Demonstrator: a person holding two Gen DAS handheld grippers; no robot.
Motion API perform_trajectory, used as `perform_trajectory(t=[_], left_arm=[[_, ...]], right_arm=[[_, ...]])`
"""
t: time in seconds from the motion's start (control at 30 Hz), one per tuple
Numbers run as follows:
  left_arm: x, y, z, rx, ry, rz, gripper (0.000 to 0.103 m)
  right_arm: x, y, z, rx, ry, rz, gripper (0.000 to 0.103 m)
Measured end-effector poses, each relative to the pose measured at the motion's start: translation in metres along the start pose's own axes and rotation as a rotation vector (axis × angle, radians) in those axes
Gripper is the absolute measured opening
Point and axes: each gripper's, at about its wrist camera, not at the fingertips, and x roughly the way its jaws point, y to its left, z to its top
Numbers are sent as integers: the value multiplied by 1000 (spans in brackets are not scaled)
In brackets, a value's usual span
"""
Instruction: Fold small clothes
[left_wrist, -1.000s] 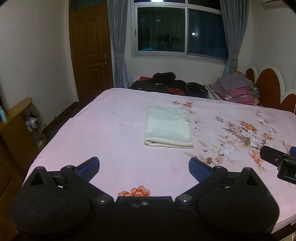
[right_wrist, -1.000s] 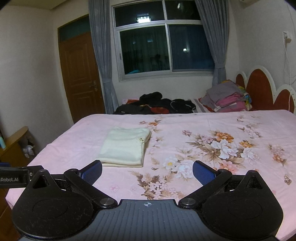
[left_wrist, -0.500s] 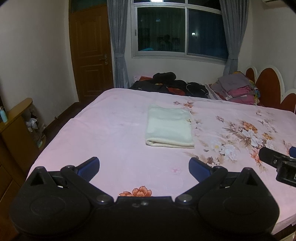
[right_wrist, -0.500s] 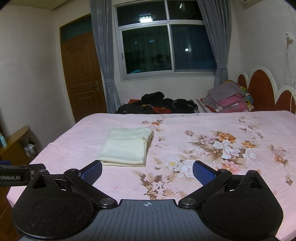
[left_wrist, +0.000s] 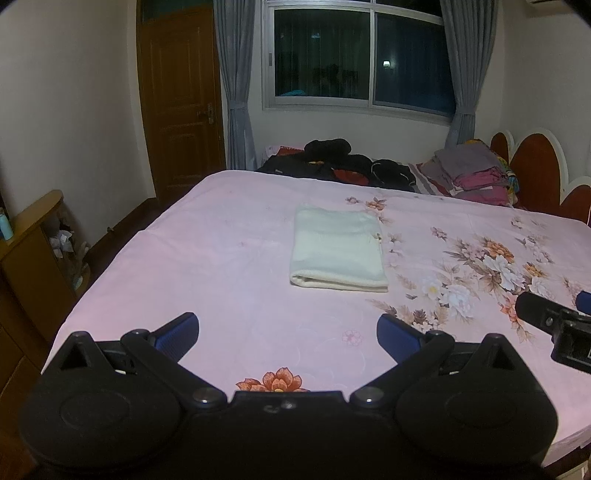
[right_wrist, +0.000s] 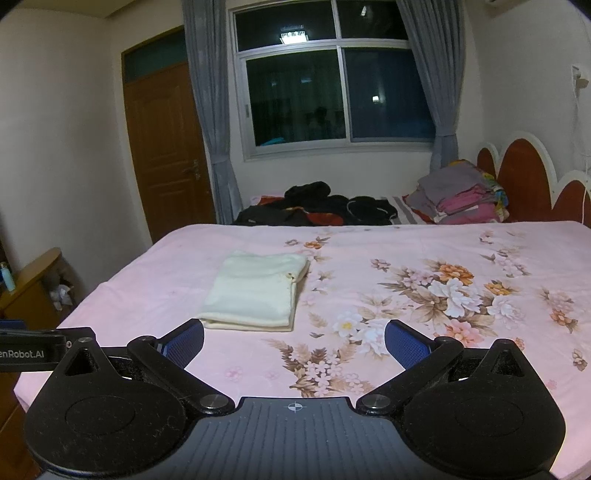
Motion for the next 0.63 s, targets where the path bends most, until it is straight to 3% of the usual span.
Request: perform_trajectory(t=[0.37,0.5,0.63], left_arm=[[10,-2,3,11,15,-27,102],[16,-5,4,21,-6,-37,98],[30,-7,10,24,6,-34,103]], right_arm=[[8,-4,0,1,12,0,103],[15,-8,-1,5,26,-5,103],[23,-14,-2,12,36,-14,103]])
